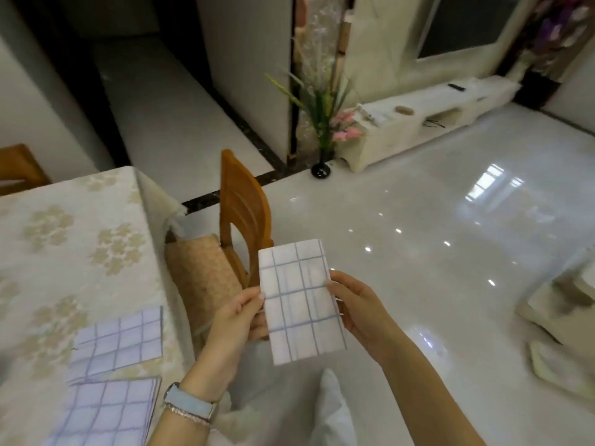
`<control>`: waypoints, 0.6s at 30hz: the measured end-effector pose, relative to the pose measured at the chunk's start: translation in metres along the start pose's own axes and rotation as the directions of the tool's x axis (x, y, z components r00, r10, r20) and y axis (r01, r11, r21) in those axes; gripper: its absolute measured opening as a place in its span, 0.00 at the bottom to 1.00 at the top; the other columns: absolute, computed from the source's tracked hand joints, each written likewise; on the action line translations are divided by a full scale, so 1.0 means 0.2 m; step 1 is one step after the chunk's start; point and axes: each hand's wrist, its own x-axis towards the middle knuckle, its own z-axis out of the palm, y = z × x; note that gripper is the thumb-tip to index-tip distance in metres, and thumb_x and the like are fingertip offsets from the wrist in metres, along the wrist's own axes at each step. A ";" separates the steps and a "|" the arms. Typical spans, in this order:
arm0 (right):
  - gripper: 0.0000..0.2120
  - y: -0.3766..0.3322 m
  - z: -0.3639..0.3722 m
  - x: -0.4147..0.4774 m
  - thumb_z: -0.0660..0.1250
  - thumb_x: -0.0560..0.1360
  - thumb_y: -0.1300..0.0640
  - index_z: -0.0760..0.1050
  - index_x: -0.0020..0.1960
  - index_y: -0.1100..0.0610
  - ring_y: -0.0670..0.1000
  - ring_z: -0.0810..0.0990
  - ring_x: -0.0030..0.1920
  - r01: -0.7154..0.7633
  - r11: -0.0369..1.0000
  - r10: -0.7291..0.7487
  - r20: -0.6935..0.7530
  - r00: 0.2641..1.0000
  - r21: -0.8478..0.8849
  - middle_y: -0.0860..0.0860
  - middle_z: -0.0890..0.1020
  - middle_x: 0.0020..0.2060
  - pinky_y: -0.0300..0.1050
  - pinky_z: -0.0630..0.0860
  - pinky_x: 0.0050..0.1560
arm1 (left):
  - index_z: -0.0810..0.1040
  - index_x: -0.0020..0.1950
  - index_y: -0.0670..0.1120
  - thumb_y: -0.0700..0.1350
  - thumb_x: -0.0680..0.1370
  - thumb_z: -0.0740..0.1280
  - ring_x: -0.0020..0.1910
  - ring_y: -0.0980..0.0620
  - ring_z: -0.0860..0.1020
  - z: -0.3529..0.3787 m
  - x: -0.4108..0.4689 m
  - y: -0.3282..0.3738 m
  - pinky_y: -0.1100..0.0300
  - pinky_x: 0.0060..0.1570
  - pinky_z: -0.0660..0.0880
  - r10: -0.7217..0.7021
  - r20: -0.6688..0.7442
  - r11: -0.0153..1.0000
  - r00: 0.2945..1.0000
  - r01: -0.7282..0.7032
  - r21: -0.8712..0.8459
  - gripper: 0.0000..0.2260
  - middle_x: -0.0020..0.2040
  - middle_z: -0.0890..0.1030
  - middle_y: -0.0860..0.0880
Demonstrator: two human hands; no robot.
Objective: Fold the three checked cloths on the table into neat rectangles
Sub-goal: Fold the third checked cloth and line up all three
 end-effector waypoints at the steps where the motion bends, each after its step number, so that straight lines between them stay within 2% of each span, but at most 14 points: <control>1: 0.11 -0.04 0.00 0.10 0.61 0.81 0.56 0.81 0.57 0.52 0.50 0.84 0.48 0.005 0.999 -0.003 0.045 0.999 -0.041 0.53 0.85 0.50 0.44 0.79 0.45 | 0.81 0.57 0.42 0.42 0.81 0.63 0.34 0.51 0.79 -0.01 0.06 0.01 0.59 0.36 0.81 0.000 -0.034 1.000 0.999 -0.001 -0.017 0.09 0.40 0.80 0.40; 4: 0.11 -0.16 0.04 0.41 0.61 0.81 0.55 0.81 0.57 0.52 0.50 0.85 0.49 0.028 0.989 0.001 0.190 0.982 -0.147 0.51 0.86 0.50 0.42 0.80 0.43 | 0.82 0.55 0.43 0.43 0.82 0.63 0.33 0.56 0.81 -0.01 0.21 0.07 0.60 0.37 0.80 0.025 -0.173 0.997 0.985 -0.037 -0.066 0.09 0.35 0.83 0.48; 6: 0.10 -0.24 0.07 0.60 0.62 0.81 0.55 0.80 0.58 0.51 0.51 0.85 0.52 0.035 0.974 0.032 0.291 0.956 -0.224 0.51 0.86 0.51 0.43 0.81 0.45 | 0.83 0.55 0.45 0.43 0.82 0.63 0.38 0.52 0.82 0.00 0.28 0.09 0.56 0.42 0.80 0.032 -0.290 0.990 0.956 -0.070 -0.122 0.09 0.40 0.85 0.46; 8: 0.10 -0.31 0.13 0.76 0.62 0.81 0.56 0.80 0.58 0.51 0.51 0.85 0.53 0.022 0.965 0.080 0.376 0.923 -0.260 0.51 0.86 0.52 0.45 0.81 0.48 | 0.83 0.53 0.46 0.44 0.82 0.63 0.42 0.46 0.80 -0.01 0.33 0.11 0.56 0.43 0.81 0.034 -0.386 0.980 0.922 -0.106 -0.167 0.09 0.45 0.84 0.41; 11: 0.10 -0.37 0.26 0.97 0.63 0.80 0.56 0.80 0.59 0.52 0.51 0.84 0.54 0.041 0.945 0.129 0.484 0.866 -0.326 0.51 0.85 0.53 0.47 0.82 0.52 | 0.82 0.55 0.43 0.43 0.82 0.62 0.48 0.42 0.83 -0.02 0.37 0.14 0.56 0.45 0.83 0.001 -0.517 0.964 0.856 -0.139 -0.228 0.10 0.49 0.86 0.42; 14: 0.09 -0.39 0.42 1.13 0.64 0.80 0.55 0.80 0.58 0.51 0.50 0.84 0.52 0.080 0.900 0.194 0.559 0.806 -0.427 0.50 0.85 0.52 0.43 0.82 0.48 | 0.82 0.55 0.43 0.43 0.82 0.62 0.49 0.44 0.84 -0.05 0.39 0.15 0.51 0.51 0.82 -0.058 -0.622 0.938 0.781 -0.170 -0.301 0.09 0.48 0.86 0.43; 18: 0.08 -0.37 0.68 1.25 0.64 0.80 0.54 0.80 0.57 0.49 0.50 0.85 0.52 0.101 0.864 0.285 0.645 0.709 -0.493 0.49 0.86 0.50 0.46 0.81 0.49 | 0.81 0.53 0.41 0.43 0.82 0.63 0.48 0.45 0.85 -0.16 0.40 0.15 0.53 0.49 0.82 -0.118 -0.726 0.901 0.678 -0.235 -0.365 0.09 0.47 0.87 0.44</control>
